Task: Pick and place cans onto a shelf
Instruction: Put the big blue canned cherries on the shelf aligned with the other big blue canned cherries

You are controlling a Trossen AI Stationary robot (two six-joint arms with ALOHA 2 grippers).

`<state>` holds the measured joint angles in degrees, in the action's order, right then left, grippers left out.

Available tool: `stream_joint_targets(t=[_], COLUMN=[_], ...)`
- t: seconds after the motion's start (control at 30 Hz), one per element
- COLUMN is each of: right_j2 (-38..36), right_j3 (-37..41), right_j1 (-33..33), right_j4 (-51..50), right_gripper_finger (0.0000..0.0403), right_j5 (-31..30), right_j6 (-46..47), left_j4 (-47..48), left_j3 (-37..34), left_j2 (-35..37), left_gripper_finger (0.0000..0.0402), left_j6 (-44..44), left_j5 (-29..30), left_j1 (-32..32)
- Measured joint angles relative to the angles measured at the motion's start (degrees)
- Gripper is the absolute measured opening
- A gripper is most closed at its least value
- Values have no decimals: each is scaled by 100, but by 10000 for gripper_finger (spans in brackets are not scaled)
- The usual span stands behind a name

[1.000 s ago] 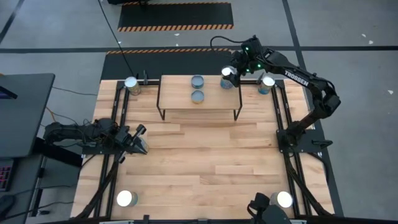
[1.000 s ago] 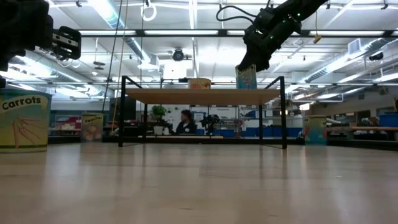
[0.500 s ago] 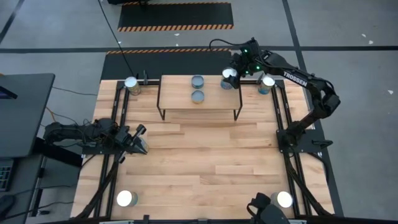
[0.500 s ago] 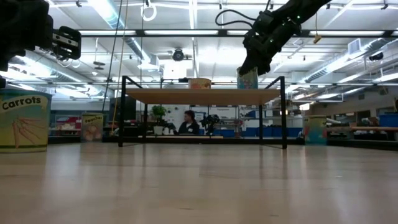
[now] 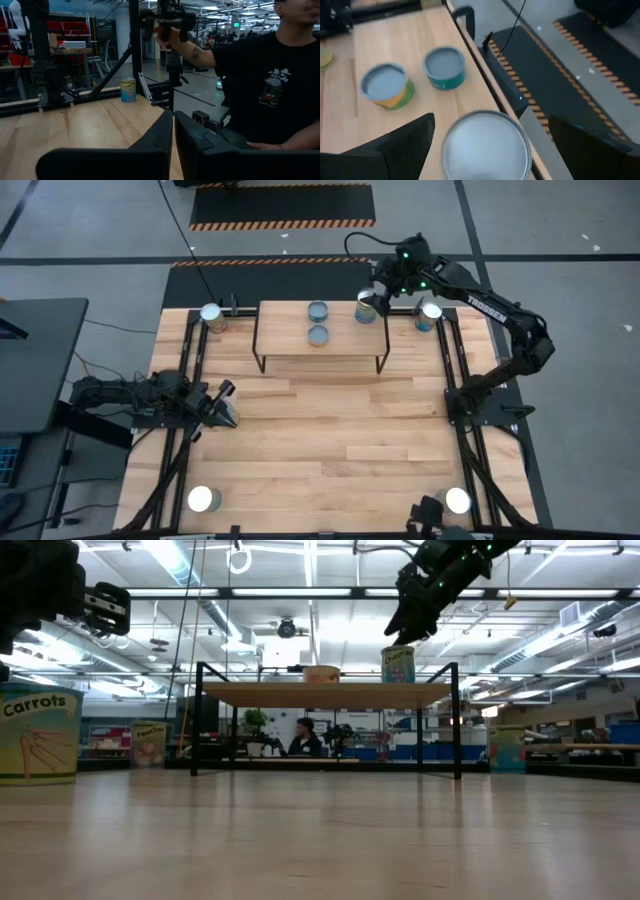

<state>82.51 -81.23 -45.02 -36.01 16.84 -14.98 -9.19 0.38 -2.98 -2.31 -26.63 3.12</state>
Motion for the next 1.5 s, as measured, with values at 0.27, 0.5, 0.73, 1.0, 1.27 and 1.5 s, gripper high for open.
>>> stream_joint_targets(t=[0.27, 0.5, 0.73, 1.0, 1.27, 1.5], right_j2=[-804, -1604, -2177, -2329, -2315, -2360], right_j3=[-9, -9, -9, -7, 24, 604], right_j1=[973, 2101, 2023, 1585, 742, 115], right_j4=[-59, -480, -1369, -2141, -2560, -2575], right_gripper_finger=[398, 394, 399, 400, 400, 400], right_j5=[-254, -1326, -2688, -3551, -3948, -3945], right_j6=[61, 314, 996, 1594, 2050, 2519], left_j4=[0, 0, 0, 0, 0, 0], left_j3=[-1, 0, 0, -2, 0, -2], left_j2=[0, 0, 0, 0, 0, 0], left_gripper_finger=[27, 27, 27, 27, 27, 27], left_j6=[0, 0, 0, 0, 0, 0], left_j5=[0, 0, 0, 0, 0, 0], left_j1=[0, 1, 2, 2, 1, 2])
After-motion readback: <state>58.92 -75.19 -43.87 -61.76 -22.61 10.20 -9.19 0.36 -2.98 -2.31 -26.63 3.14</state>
